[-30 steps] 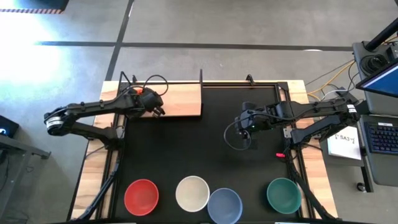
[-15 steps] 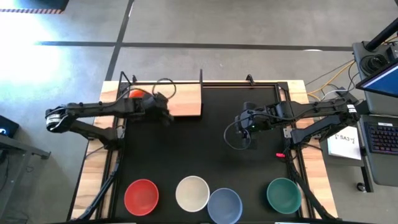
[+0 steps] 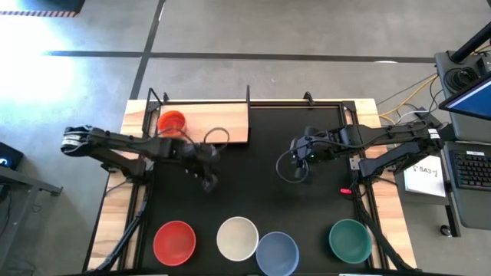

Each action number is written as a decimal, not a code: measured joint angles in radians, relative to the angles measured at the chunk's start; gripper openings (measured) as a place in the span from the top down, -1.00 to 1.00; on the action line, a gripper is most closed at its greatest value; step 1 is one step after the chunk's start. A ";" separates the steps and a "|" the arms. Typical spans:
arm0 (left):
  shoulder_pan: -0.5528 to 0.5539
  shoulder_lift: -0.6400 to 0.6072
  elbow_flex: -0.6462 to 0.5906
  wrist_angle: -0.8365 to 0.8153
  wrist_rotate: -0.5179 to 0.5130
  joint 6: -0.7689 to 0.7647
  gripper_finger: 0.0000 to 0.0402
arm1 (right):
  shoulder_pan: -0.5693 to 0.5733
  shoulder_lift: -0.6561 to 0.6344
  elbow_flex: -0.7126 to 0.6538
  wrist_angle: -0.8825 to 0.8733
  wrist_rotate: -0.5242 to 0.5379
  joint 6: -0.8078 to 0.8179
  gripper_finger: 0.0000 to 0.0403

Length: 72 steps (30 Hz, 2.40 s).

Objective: Place and stack bowls onto a shelf
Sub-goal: Put the white bowl on the shelf

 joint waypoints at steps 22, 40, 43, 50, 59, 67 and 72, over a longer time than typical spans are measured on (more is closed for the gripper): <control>-0.371 0.352 0.209 0.022 -0.140 -0.127 0.42 | 0.003 0.004 -0.002 -0.005 0.000 0.141 0.21; -0.370 0.479 0.334 -0.037 -0.158 -0.030 0.42 | 0.003 0.004 -0.004 -0.025 0.000 0.139 0.21; -0.370 0.478 0.328 -0.030 -0.159 -0.024 0.42 | 0.003 0.004 -0.004 -0.025 0.000 0.139 0.21; -0.368 0.499 0.320 0.001 -0.141 -0.021 0.42 | 0.003 0.004 -0.005 -0.024 0.000 0.125 0.21; -0.368 0.534 0.320 0.010 -0.104 -0.039 0.43 | 0.003 0.004 -0.006 -0.023 0.000 0.064 0.21; -0.360 0.542 0.320 0.012 -0.099 -0.035 0.75 | 0.002 0.004 -0.006 -0.020 0.000 0.023 0.21; -0.352 0.542 0.320 0.018 -0.098 -0.029 0.97 | 0.002 0.004 -0.006 -0.020 0.000 0.019 0.21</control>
